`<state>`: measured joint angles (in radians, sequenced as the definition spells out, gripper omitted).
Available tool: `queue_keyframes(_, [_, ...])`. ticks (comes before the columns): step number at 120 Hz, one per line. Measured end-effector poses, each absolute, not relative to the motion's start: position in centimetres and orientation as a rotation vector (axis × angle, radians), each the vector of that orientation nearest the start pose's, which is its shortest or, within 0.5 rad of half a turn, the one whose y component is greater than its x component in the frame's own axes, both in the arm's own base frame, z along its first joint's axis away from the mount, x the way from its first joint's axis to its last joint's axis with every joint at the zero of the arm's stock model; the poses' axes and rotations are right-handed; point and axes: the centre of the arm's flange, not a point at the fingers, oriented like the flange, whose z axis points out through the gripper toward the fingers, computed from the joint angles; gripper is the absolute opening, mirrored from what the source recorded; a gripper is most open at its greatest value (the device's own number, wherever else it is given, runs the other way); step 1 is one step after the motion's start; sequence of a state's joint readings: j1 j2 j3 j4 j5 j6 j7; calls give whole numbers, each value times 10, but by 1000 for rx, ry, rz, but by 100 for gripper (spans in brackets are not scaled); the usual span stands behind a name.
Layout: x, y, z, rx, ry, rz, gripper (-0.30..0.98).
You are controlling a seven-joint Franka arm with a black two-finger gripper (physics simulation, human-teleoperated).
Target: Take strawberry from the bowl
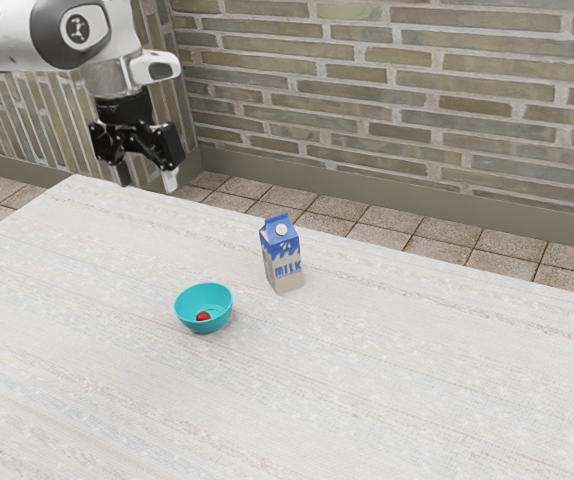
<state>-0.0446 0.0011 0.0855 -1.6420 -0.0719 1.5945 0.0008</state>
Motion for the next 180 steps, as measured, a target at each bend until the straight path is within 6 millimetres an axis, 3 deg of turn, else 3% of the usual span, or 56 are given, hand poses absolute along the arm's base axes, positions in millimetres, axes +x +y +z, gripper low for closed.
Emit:
queue_keyframes(10, [559,17,587,-3213,-69,102,69])
queue_keyframes(16, [575,17,578,-3213,-70,120,69])
queue_keyframes(26, [614,-5,541,-3204,-13,202,69])
queue_keyframes(33, [628,-15,514,-3198,8,259,69])
queue_keyframes(50, [635,-22,497,-3188,65,266,68])
queue_keyframes(69, [633,-53,493,-3134,509,266,61])
queue_keyframes(102, [642,-43,484,-2904,1337,236,44])
queue_keyframes(110, [641,-31,477,-2840,1497,262,40])
queue_keyframes(128, [643,-34,456,-2666,1845,309,39])
queue_keyframes(148, [637,-14,414,-2542,2094,377,38])
queue_keyframes(168, [646,-11,395,-2415,2244,257,32])
queue_keyframes(180, [650,2,381,-2364,2274,187,30])
